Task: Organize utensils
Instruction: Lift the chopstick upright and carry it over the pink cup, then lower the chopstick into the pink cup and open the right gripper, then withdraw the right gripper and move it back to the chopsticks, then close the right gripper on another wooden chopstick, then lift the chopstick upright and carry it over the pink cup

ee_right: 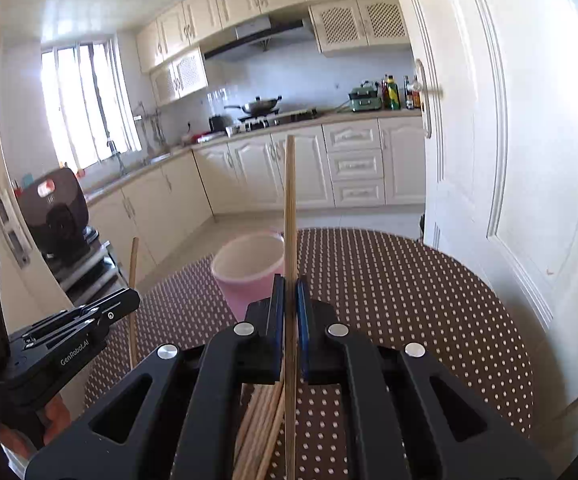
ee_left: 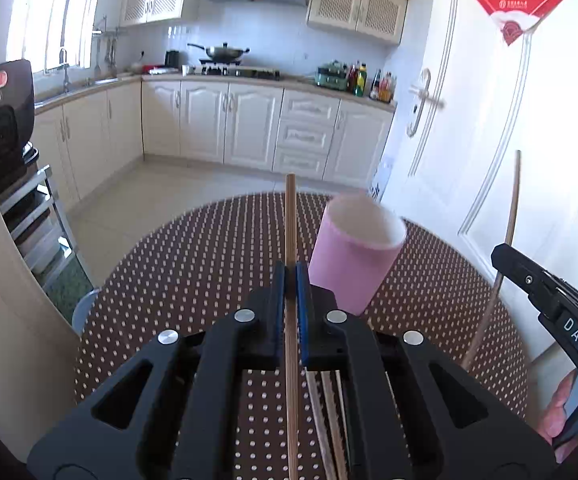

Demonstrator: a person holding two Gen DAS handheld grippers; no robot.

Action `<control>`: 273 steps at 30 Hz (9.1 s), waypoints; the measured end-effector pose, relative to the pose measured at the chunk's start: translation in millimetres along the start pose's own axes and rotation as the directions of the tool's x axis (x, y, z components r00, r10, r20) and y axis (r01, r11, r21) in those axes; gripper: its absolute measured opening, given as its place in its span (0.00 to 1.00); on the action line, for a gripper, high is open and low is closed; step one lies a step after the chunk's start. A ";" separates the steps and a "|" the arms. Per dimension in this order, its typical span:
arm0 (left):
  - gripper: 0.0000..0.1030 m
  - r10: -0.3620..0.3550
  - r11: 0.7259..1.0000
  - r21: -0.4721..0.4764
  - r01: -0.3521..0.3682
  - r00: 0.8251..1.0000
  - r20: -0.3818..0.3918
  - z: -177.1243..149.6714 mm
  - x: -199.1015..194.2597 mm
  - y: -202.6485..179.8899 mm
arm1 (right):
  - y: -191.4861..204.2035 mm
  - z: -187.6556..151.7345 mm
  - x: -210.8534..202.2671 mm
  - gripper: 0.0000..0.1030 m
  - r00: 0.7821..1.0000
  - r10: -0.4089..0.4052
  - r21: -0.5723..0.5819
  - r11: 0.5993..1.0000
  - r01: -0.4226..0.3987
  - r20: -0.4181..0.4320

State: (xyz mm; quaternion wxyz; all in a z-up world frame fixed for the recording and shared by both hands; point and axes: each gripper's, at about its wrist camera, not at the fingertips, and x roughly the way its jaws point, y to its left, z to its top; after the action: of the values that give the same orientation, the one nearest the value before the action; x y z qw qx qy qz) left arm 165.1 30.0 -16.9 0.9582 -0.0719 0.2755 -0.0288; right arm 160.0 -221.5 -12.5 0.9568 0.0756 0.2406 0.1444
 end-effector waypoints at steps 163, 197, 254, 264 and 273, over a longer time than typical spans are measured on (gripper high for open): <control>0.80 0.004 0.999 0.046 0.012 0.945 -0.326 -89.5 27.5 36.5 | 10.2 -93.9 51.8 0.77 0.904 -0.170 -0.119 0.984 0.133 -0.392; 0.69 -0.001 0.998 0.059 0.021 0.946 -0.326 -80.1 64.3 8.8 | 21.6 -92.8 59.9 0.05 0.911 -0.072 -0.129 0.991 0.021 -0.406; 0.07 0.032 0.980 0.195 0.034 0.945 -0.325 -86.9 57.3 -8.3 | 12.8 -90.2 53.7 0.04 0.911 -0.111 -0.110 0.991 0.073 -0.398; 0.07 0.099 0.981 0.192 -0.041 0.948 -0.303 -76.6 58.2 -3.4 | 0.3 -78.4 39.5 0.04 0.935 -0.084 -0.044 0.996 0.074 -0.344; 0.07 0.070 0.985 0.170 -0.031 0.971 -0.230 -56.7 41.7 -5.1 | -7.3 -55.5 21.8 0.04 0.967 -0.074 -0.028 0.997 0.069 -0.244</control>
State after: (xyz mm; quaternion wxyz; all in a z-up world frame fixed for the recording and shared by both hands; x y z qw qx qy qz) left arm 170.1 14.1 -85.4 0.9218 0.0190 0.3855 -0.0355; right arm 153.4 -217.4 -72.0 0.9251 0.0390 0.3581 0.1203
